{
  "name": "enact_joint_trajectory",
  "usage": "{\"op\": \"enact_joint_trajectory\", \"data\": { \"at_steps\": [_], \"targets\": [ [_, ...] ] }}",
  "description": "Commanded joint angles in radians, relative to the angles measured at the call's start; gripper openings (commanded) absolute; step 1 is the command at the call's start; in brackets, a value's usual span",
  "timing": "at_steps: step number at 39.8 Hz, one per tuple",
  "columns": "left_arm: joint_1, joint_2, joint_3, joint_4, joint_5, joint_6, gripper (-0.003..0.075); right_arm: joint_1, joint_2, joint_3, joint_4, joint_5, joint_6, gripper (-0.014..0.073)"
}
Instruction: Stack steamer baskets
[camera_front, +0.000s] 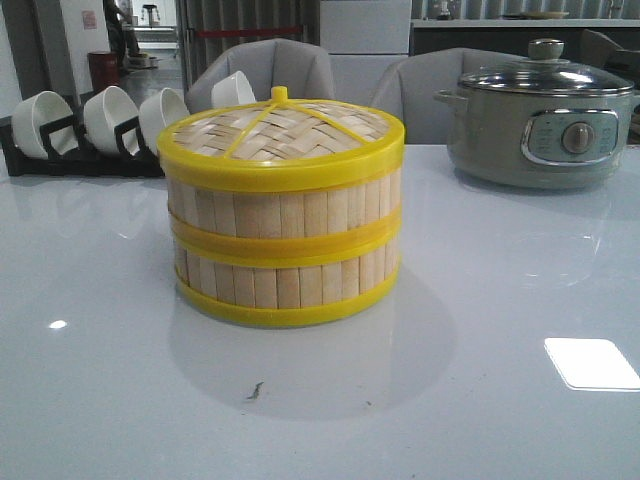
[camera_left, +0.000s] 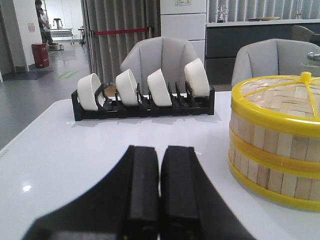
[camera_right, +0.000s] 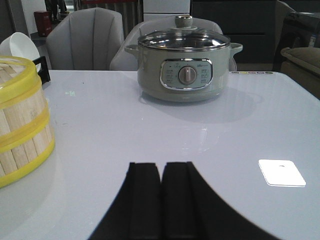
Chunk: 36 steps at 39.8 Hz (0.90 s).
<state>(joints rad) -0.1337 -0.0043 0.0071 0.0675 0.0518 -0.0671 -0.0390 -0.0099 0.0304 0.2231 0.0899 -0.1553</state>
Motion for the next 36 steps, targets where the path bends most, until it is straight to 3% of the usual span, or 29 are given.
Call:
{"op": "enact_joint_trajectory", "data": {
  "at_steps": [1,21,30,36],
  "targets": [
    [-0.002,-0.014,0.0,0.001,-0.079,0.001,0.0085,-0.005,-0.023,-0.015,-0.007,-0.097,-0.002,0.0056],
    [-0.002,-0.014,0.0,0.001,-0.079,0.001,0.0085,-0.005,-0.022,-0.015,-0.012,-0.105,-0.002,0.0056],
    [-0.002,-0.014,0.0,0.001,-0.079,0.001,0.0085,-0.005,-0.022,-0.015,-0.207,-0.128,0.123,0.0056],
    [-0.002,-0.014,0.0,0.001,-0.079,0.001,0.0085,-0.005,-0.022,-0.015,-0.232,-0.128,0.191,0.0056]
  ]
}}
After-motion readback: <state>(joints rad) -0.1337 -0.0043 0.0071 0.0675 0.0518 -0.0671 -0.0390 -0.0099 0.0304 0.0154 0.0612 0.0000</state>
